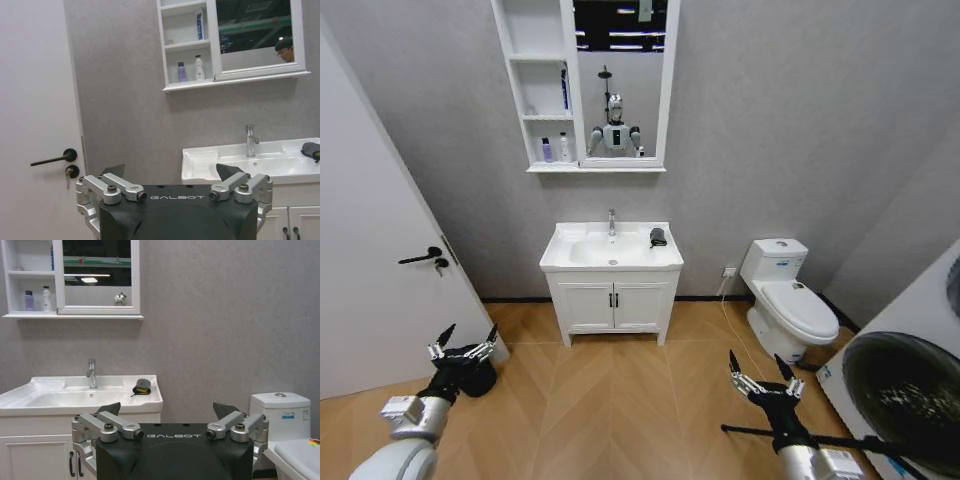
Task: Move facial cleanser and shampoo from washbasin to cabinet, then wipe washbasin with towel.
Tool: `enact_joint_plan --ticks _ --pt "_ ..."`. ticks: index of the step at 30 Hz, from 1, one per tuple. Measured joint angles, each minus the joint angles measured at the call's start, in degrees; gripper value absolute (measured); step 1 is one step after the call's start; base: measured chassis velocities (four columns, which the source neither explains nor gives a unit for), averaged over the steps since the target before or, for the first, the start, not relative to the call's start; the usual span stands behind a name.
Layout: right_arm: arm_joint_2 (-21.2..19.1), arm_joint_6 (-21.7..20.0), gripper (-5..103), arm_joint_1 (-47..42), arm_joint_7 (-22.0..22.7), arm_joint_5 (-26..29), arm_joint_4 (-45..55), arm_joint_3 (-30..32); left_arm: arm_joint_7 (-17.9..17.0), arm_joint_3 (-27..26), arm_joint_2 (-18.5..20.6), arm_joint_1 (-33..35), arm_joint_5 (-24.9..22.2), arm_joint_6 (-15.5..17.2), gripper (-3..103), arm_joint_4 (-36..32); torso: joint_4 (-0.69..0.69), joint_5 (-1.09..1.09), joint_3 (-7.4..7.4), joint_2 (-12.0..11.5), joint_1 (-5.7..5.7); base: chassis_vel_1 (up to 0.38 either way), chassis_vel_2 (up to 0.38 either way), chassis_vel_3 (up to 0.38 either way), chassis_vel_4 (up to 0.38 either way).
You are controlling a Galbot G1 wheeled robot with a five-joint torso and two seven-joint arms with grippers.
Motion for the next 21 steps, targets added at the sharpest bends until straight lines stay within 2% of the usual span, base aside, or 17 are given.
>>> enact_joint_plan --ticks 21 --pt "0.0 0.0 100 0.0 0.0 0.0 0.0 0.0 0.0 0.0 0.0 0.0 0.0 0.0 100 0.0 -0.01 0.00 0.00 0.0 0.00 0.009 0.009 0.009 0.009"
